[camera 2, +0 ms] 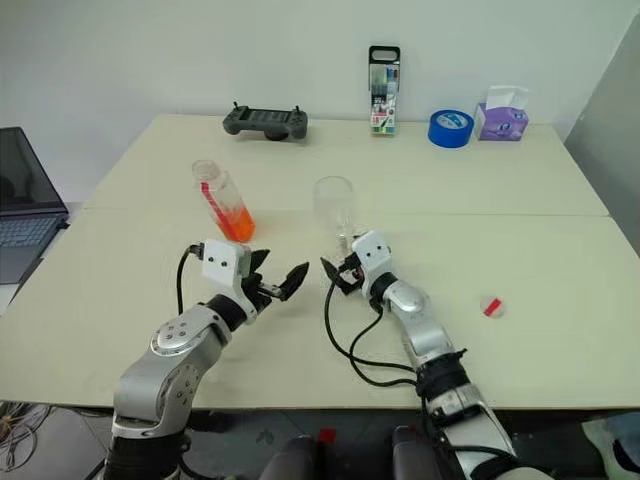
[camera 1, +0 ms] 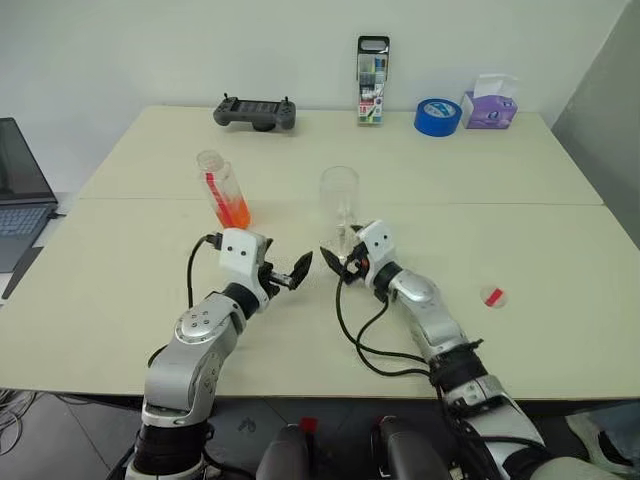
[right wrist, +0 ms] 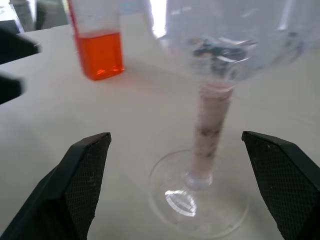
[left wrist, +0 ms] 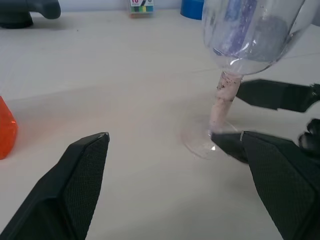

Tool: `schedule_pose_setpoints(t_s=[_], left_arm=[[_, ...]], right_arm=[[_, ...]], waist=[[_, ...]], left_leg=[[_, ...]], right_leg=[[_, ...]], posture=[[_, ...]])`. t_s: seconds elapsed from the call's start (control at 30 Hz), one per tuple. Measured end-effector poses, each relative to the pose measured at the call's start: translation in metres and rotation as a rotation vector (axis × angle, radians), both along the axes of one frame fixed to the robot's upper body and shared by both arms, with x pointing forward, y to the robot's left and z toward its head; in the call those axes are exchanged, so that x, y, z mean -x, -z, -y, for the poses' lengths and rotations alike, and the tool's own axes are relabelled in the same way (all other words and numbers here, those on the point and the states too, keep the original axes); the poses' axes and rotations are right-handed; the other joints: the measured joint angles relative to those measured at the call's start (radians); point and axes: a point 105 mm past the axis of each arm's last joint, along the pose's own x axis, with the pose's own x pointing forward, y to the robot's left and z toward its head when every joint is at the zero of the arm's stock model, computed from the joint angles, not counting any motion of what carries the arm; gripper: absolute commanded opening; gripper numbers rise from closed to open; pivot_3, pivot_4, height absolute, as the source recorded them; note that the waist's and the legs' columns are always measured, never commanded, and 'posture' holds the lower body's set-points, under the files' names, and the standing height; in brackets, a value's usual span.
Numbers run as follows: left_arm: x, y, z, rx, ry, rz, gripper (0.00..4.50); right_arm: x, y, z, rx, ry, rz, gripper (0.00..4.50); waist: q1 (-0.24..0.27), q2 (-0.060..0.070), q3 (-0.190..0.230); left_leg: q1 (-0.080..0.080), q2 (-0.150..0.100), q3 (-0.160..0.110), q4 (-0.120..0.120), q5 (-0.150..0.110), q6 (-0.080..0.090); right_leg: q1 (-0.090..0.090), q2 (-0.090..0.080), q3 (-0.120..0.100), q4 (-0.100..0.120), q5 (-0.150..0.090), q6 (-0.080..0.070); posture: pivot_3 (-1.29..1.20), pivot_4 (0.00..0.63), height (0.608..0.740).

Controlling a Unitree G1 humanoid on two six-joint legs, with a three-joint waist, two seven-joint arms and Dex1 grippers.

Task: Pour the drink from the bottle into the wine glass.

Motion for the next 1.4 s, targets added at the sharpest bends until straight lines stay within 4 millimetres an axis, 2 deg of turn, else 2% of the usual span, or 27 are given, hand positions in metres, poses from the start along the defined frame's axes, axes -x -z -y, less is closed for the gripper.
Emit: schedule_pose_setpoints(t_s=[0.13,0.27,0.4,0.47,0.53,0.57,0.6,0.67,0.83,0.93,1.13,1.4], left_arm=[[-0.01,0.002,-0.02,-0.001,-0.109,0.008,4.5],[-0.019,0.001,-0.04,-0.057,-0.218,0.047,4.5],[-0.028,-0.013,-0.057,-0.077,-0.324,0.113,4.5],[-0.031,-0.019,-0.065,-0.067,-0.352,0.137,4.5],[-0.033,-0.024,-0.064,-0.058,-0.343,0.151,4.5],[-0.034,-0.027,-0.063,-0.053,-0.332,0.158,4.5],[-0.035,-0.029,-0.062,-0.05,-0.326,0.165,4.5],[-0.035,-0.033,-0.067,-0.048,-0.328,0.174,4.5],[-0.038,-0.039,-0.083,-0.063,-0.374,0.195,4.5],[-0.044,-0.04,-0.092,-0.078,-0.396,0.2,4.5],[-0.063,-0.048,-0.095,-0.072,-0.381,0.216,4.5],[-0.092,-0.04,-0.096,-0.069,-0.374,0.194,4.5]], right_arm=[[0.017,-0.013,0.02,0.072,-0.041,-0.021,4.47],[0.027,-0.034,0.059,0.142,0.006,-0.007,4.47],[0.048,-0.056,0.084,0.254,-0.063,-0.021,4.47],[0.055,-0.085,0.089,0.278,-0.111,-0.008,4.47],[0.054,-0.127,0.09,0.266,-0.126,0.059,4.47],[0.056,-0.156,0.086,0.246,-0.148,0.115,4.47],[0.06,-0.176,0.083,0.226,-0.167,0.163,4.47],[0.068,-0.202,0.074,0.166,-0.223,0.214,4.47],[0.059,-0.195,0.069,0.097,-0.269,0.12,4.47],[0.056,-0.197,0.069,0.087,-0.276,0.113,4.47],[0.054,-0.202,0.06,0.104,-0.311,0.139,4.47],[0.05,-0.203,0.057,0.098,-0.313,0.144,4.47]], waist=[[0.001,0.0,0.0],[0.003,-0.001,0.001],[0.004,-0.001,0.001],[-0.001,-0.001,0.002],[-0.004,-0.001,0.002],[-0.004,-0.001,0.002],[-0.002,-0.002,0.002],[0.0,-0.005,0.001],[0.004,-0.005,0.001],[0.005,-0.005,0.001],[0.005,-0.005,0.001],[0.006,-0.005,0.001]], left_leg=[[0.0,0.0,-0.001,0.0,0.0,0.0],[-0.001,0.0,-0.001,0.0,0.0,0.0],[-0.002,-0.001,0.0,0.001,0.0,0.0],[-0.002,0.0,0.001,0.001,0.0,0.0],[-0.002,0.0,0.001,0.0,0.0,0.0],[-0.002,0.0,0.001,0.0,0.0,0.0],[-0.002,0.0,0.001,-0.001,0.0,0.0],[-0.002,0.001,0.0,-0.004,0.0,0.0],[-0.003,-0.001,0.0,-0.006,0.0,0.0],[-0.003,-0.001,0.0,-0.008,0.0,0.0],[-0.004,-0.002,0.0,-0.011,0.0,0.0],[-0.014,-0.002,0.0,-0.011,0.0,0.0]], right_leg=[[0.0,0.0,-0.002,0.0,-0.003,0.004],[0.0,0.0,-0.002,-0.002,-0.003,0.004],[0.0,-0.001,-0.002,-0.004,-0.003,0.005],[0.0,-0.001,-0.001,-0.004,-0.003,0.005],[0.0,-0.001,-0.002,-0.004,-0.003,0.005],[-0.001,0.0,-0.002,-0.003,-0.003,0.005],[0.0,0.0,-0.004,-0.004,-0.003,0.005],[0.001,0.0,-0.004,-0.005,-0.002,0.003],[0.0,-0.003,-0.004,-0.007,0.0,0.0],[0.0,-0.004,-0.004,-0.013,0.001,0.001],[-0.001,-0.006,-0.005,-0.015,0.001,0.001],[-0.012,-0.007,-0.005,-0.012,0.001,0.001]], posture=[[0.0,0.15,0.74],[0.0,0.15,0.74],[0.0,0.15,0.74],[0.0,0.15,0.74],[0.0,0.15,0.74],[0.0,0.15,0.74],[0.0,0.15,0.74],[0.0,0.15,0.74],[0.0,0.15,0.74],[0.0,0.15,0.74],[0.0,0.15,0.74],[0.0,0.15,0.74]])
